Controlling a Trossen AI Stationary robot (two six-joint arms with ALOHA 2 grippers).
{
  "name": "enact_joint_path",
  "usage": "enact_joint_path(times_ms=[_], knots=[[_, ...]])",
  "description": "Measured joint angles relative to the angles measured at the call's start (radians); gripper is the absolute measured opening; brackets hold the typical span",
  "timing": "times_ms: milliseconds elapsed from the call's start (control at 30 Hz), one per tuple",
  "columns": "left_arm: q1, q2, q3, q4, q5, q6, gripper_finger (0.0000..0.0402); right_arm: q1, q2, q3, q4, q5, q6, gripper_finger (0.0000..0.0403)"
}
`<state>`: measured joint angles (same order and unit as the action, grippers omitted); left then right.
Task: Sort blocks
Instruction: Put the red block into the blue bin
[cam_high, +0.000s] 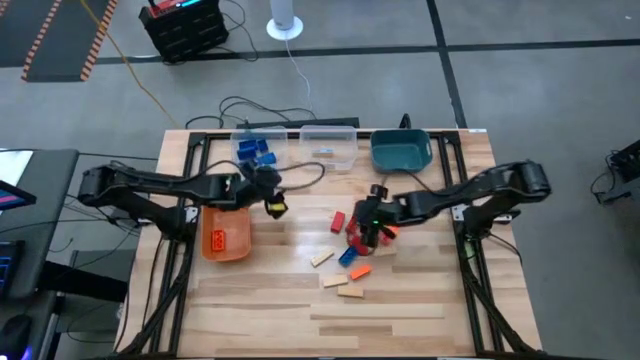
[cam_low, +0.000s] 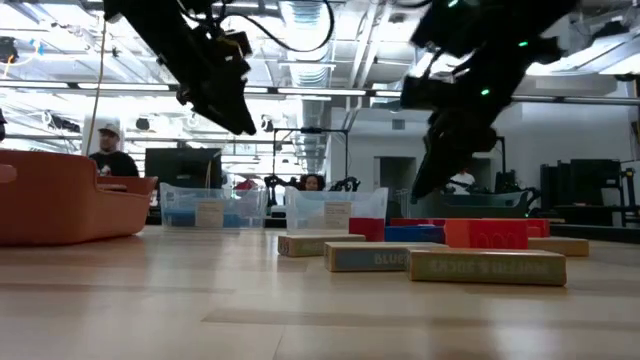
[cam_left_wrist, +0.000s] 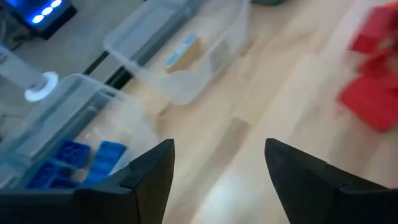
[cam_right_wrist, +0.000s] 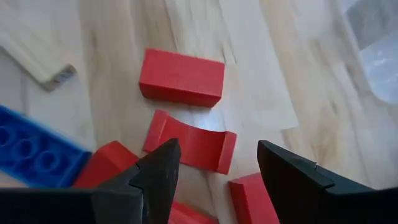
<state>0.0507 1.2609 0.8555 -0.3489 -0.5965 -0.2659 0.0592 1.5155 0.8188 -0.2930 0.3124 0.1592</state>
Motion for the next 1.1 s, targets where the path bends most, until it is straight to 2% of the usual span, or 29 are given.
enact_joint_path(times_ms=[200,367,467,667,767,933,1100], knots=[[-0.11,-0.007,0.0,-0.01,-0.092,-0.024,0.024,-0.062,0.116,0.059,-0.049,-0.006,-0.003,0.0248],[-0.143,-0.008,0.0,-0.053,-0.131,-0.047,0.024,-0.121,0.161,0.059,-0.048,-0.103,0.002,0.0237],[-0.143,-0.008,0.0,-0.085,-0.141,-0.063,0.024,-0.142,0.173,0.061,-0.038,-0.129,0.006,0.0201],[-0.143,-0.008,-0.001,-0.1,-0.149,-0.068,0.024,-0.145,0.168,0.06,-0.029,-0.13,-0.007,0.0093],[-0.143,-0.008,-0.001,-0.11,-0.149,-0.071,0.024,-0.145,0.163,0.062,-0.019,-0.135,-0.018,0.0054],[-0.153,-0.05,-0.001,-0.166,-0.151,-0.095,0.024,-0.146,0.15,0.061,-0.029,-0.139,-0.053,0.0052],[-0.164,-0.135,-0.001,-0.187,-0.154,-0.098,0.024,-0.17,0.065,0.056,-0.038,-0.136,-0.103,0.0063]])
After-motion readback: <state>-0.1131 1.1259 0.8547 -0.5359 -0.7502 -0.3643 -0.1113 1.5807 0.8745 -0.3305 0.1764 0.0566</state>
